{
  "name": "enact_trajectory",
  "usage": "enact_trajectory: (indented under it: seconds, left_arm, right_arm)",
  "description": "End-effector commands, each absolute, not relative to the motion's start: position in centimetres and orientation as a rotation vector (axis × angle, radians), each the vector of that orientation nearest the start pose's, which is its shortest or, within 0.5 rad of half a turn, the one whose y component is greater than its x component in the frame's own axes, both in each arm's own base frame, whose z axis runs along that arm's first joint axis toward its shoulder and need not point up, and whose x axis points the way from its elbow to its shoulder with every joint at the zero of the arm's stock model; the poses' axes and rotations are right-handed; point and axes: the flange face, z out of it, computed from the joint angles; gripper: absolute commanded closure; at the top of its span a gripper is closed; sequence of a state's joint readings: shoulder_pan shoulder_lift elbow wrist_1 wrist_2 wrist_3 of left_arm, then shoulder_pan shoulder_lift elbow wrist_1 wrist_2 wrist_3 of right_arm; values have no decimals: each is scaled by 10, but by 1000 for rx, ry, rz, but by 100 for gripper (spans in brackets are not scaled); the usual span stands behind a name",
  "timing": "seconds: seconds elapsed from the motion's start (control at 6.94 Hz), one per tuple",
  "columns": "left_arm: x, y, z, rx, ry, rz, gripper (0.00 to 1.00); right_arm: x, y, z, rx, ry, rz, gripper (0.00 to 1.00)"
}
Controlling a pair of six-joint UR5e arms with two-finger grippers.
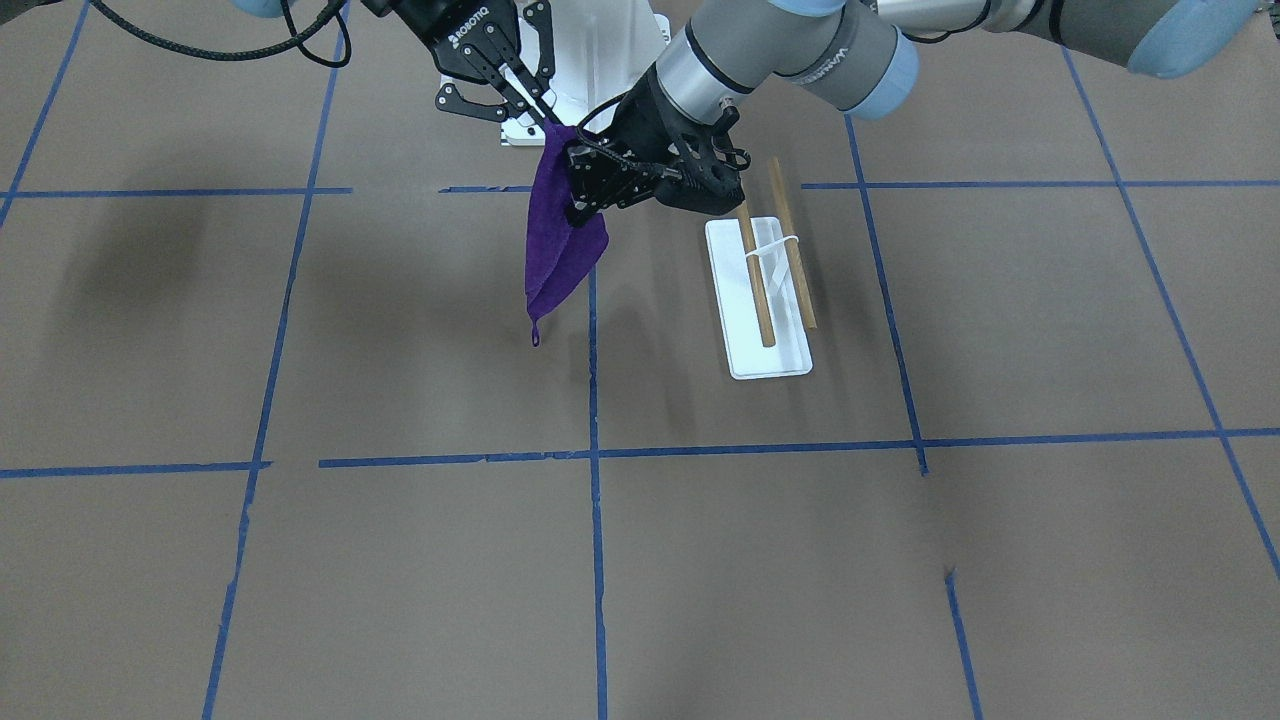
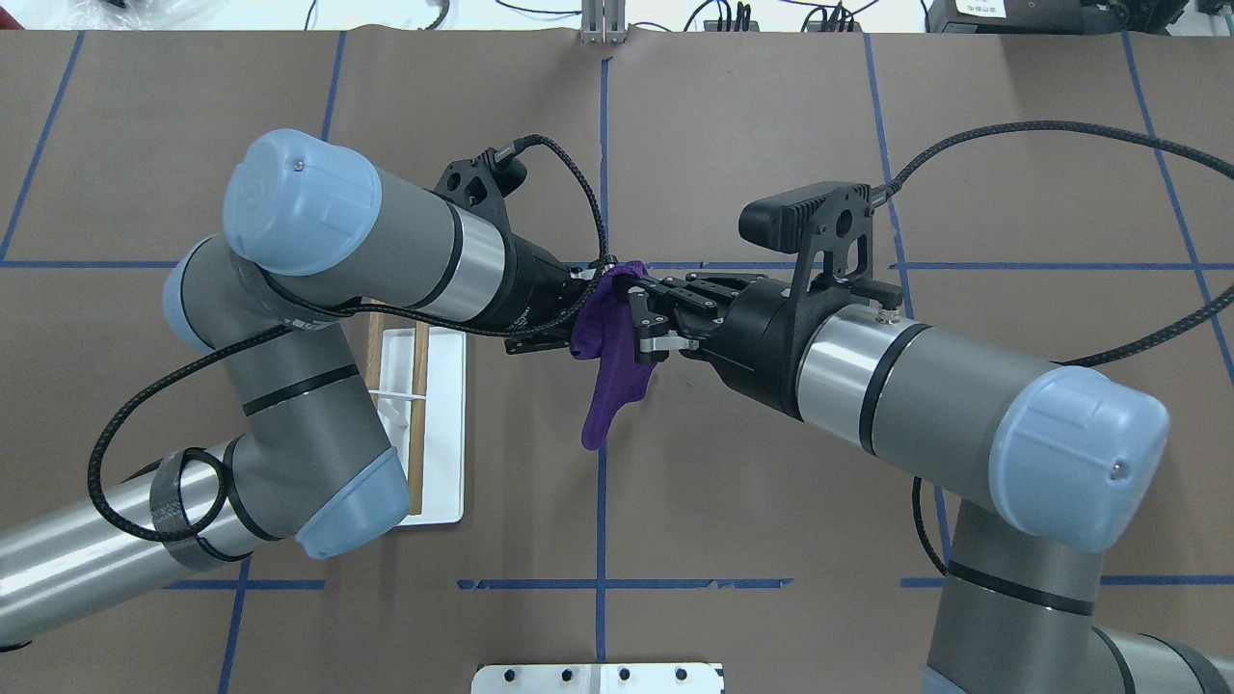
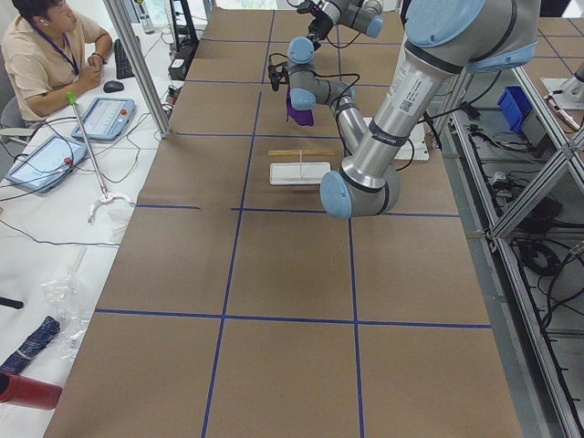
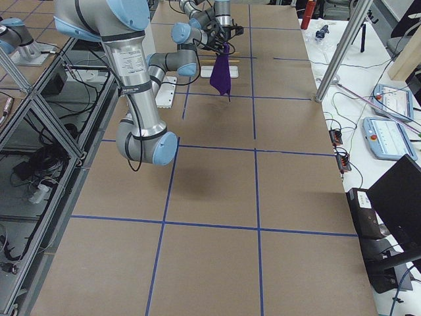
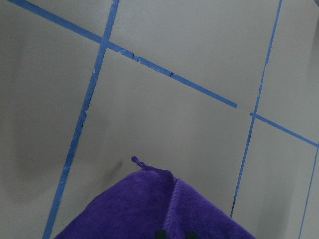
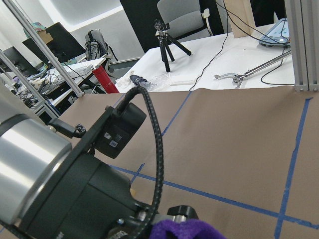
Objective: Hang towel on rack
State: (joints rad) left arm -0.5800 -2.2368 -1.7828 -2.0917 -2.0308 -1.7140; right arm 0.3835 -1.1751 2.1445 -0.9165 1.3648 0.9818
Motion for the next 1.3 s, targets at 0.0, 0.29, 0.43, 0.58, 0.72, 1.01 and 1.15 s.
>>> enact_trajectory:
  seconds: [0.0,0.29,0.43,0.58,0.72,1.01,1.15]
  left_arm:
    - [468,-408,112,-72,1424,-261,100]
    - [465,-413,117,-45,1415,-245,100]
    - [457,-421,126,-12,1405,-226,100]
    - [451,-424,126,12,1408,-211,99]
    - [445,-427,130,51,1403,-180,54]
    - [432,-423,126,97,1416,-139,14]
    - [432,-422,121,82,1425,-160,13]
  right_arm:
    - [-386,-321,128,891,-1352,5,100]
    - [-385,-322,130,889,-1351,4,100]
    - [-386,-323,134,885,-1343,1,100]
    - [-387,-324,137,881,-1330,1,100]
    - [-388,-324,149,870,-1305,-3,100]
    - [-388,-324,151,867,-1301,2,100]
    - [-388,-325,149,867,-1306,14,100]
